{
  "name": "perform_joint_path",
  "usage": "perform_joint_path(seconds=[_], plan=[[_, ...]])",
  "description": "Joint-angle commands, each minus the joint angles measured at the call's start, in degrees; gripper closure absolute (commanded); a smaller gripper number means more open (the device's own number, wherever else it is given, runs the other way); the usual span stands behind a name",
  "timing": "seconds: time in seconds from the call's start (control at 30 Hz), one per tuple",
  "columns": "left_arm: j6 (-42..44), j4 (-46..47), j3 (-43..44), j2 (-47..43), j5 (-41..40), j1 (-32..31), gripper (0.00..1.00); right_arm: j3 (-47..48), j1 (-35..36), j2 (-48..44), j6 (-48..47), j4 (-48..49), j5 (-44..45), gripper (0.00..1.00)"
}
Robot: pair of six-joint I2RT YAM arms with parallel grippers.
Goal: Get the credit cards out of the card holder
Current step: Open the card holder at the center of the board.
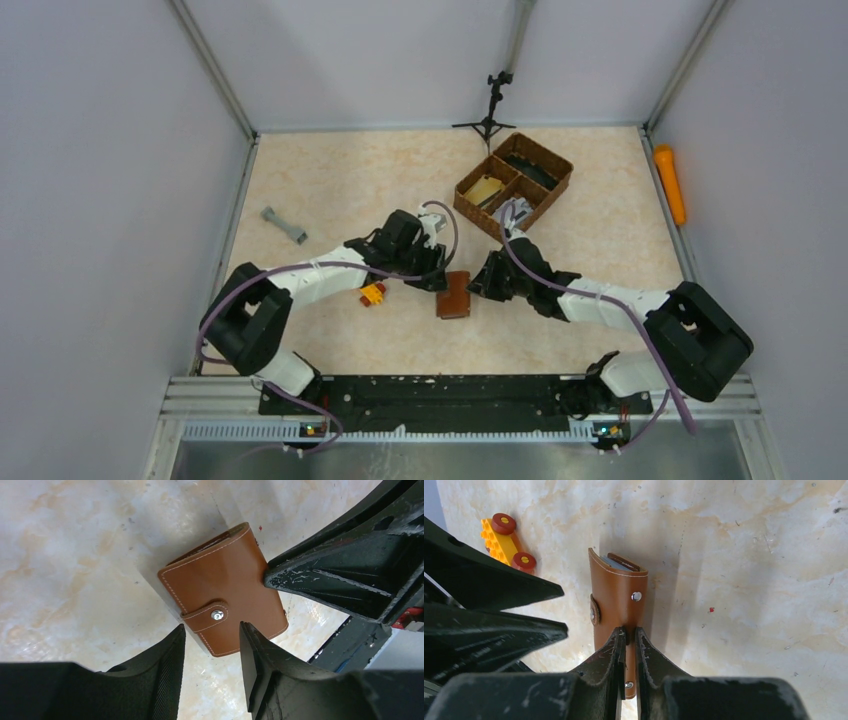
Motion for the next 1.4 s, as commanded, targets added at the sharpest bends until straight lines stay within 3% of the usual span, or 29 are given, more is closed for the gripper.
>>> perform_joint_path(seconds=[0.0, 0.2, 0.5, 0.7, 0.87, 1.03, 1.1, 1.2, 1.37], plan=[[2.47, -1.68, 4.11, 2.38, -3.73, -2.96, 0.52, 1.45, -0.25, -1.90, -0.11, 1.24, 0.40, 1.00], [3.20, -3.57, 5.67, 3.95, -7.98, -4.97, 0.41, 1.66, -0.17, -1.94, -0.46, 1.02, 0.35, 1.00], [4.28, -8.09, 9.16, 7.27, -15.40, -7.69, 0.48, 1.30, -0.12, -2.02, -0.62, 0.93, 0.62, 1.00], [4.67, -8.68, 9.61, 7.93, -14.74, -8.01, 0.46, 1.19, -0.17, -2.08, -1.07, 0.16, 0.78, 1.00], [4.61, -10.35, 10.92, 9.87, -14.89, -8.01, 0.50, 1.28, -0.20, -2.26, -1.17, -0.50, 1.57, 1.00], [4.23, -8.41, 9.80, 8.69, -10.71, -8.00, 0.43, 1.14, -0.17, -2.44, -1.09, -0.70, 1.84, 1.00], [4.18, -7.34, 8.95, 7.48, -10.79, -8.07, 0.40, 1.10, -0.17, -2.41, -1.18, -0.89, 1.77, 0.94], [4.18, -7.69, 8.73, 6.98, -11.78, -8.04, 0.37, 0.74, -0.17, -2.83, -1.17, -1.75, 2.37, 0.67], [3.44, -8.54, 9.63, 8.13, -9.84, -7.92, 0.42, -2.08, -0.17, -4.10, -1.09, -1.22, 2.59, 0.47]])
